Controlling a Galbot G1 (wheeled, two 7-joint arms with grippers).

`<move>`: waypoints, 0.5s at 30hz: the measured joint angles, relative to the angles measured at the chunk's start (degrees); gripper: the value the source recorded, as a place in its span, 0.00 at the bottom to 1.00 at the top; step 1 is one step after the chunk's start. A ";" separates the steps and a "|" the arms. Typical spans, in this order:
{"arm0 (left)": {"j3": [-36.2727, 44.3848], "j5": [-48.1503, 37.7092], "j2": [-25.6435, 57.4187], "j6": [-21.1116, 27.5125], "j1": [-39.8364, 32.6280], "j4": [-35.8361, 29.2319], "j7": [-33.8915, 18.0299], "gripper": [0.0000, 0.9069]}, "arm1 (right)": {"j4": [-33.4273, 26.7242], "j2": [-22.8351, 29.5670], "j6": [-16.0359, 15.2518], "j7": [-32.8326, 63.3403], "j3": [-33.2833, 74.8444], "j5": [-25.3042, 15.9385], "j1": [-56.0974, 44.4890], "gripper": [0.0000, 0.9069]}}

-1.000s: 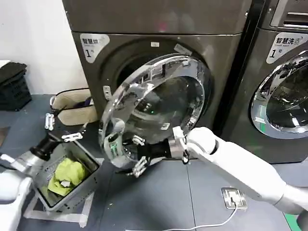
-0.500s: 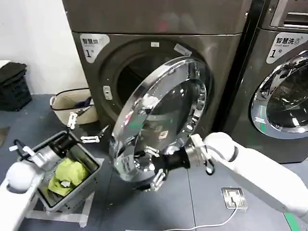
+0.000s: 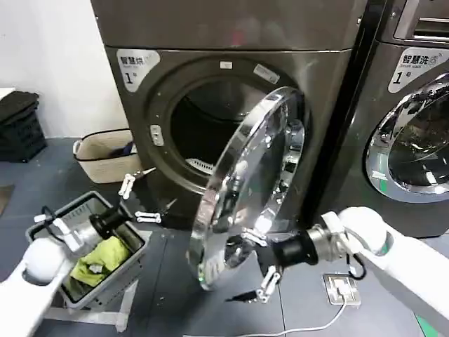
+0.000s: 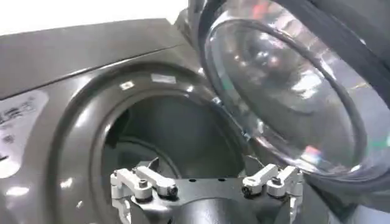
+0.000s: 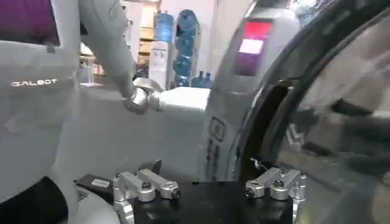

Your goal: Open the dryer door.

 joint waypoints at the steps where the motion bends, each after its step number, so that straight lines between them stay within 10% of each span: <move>1: 0.52 0.03 -0.18 0.00 -0.26 -0.02 0.00 1.00 | 0.22 -0.53 0.77 0.99 2.23 0.11 -2.17 1.00; 15: 7.32 1.08 -1.82 -0.45 -3.81 -0.85 0.03 1.00 | 1.57 -1.08 5.24 26.49 39.69 -4.43 -37.73 1.00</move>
